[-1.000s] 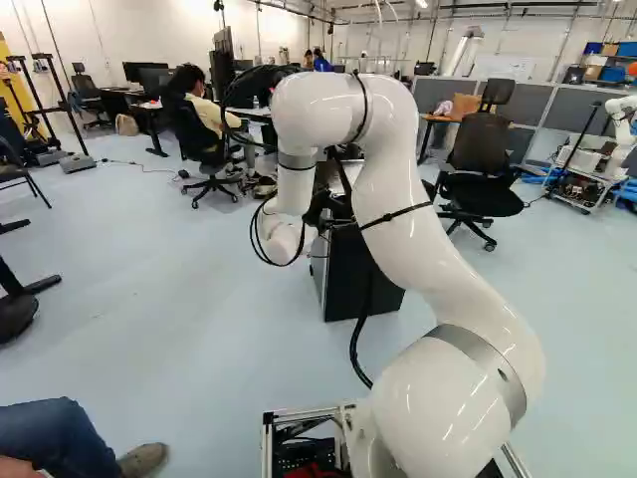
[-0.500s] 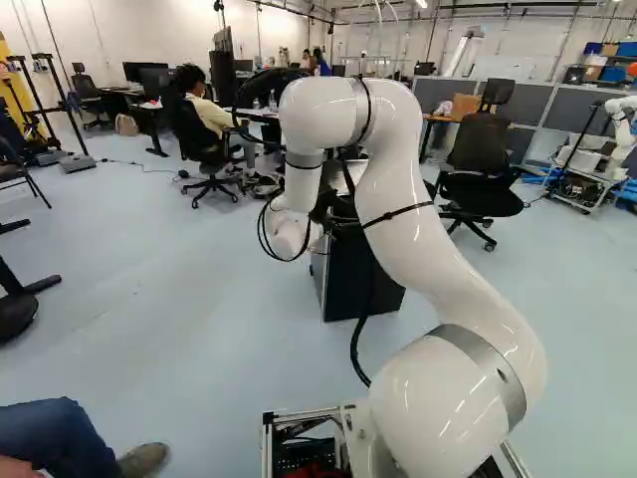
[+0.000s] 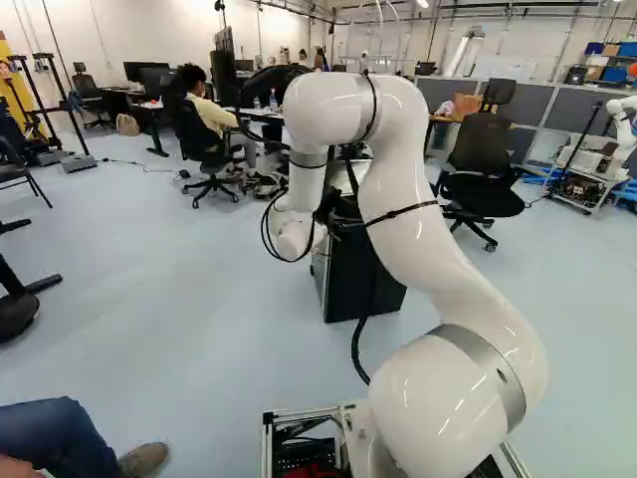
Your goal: Grab a drink from the fridge
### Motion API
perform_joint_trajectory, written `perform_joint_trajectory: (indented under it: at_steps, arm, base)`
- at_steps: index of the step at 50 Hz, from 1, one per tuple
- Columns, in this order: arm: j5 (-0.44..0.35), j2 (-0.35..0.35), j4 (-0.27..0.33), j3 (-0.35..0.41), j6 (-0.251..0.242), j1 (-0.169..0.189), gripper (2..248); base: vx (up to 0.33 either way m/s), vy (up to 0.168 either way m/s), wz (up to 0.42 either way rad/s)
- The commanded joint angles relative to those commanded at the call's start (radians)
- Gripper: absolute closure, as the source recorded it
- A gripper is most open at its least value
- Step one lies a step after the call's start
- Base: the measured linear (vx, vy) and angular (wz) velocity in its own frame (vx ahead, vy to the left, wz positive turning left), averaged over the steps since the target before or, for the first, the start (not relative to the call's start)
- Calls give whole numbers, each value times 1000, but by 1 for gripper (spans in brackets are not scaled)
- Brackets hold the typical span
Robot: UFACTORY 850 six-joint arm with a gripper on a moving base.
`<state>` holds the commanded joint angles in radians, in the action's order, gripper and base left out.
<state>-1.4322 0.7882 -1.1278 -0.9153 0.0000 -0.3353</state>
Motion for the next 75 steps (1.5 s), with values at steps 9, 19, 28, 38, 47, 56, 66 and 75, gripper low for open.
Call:
perform_joint_trajectory:
  at_steps: [9, 19, 28, 38, 47, 56, 66, 75]
  arm:
    - [0, -27, 0, 49, 0, -10, 3]
    - [0, -61, 0, 112, 0, -26, 3]
    - [0, -92, -5, 169, 0, -39, 3]
    - [0, -124, -15, 228, 0, -52, 3]
    - [0, -152, -26, 281, 0, -65, 3]
    - [0, -172, -38, 319, 0, -76, 3]
    - [0, -173, -57, 320, 0, -80, 3]
    - [0, -173, -76, 321, 0, -80, 3]
  base:
    - [-2, -8, -8]
    - [0, 0, 0]
    - [0, 0, 0]
    - [0, 0, 0]
    - [0, 0, 0]
    - [0, 0, 0]
    - [0, 0, 0]
    - [0, 0, 0]
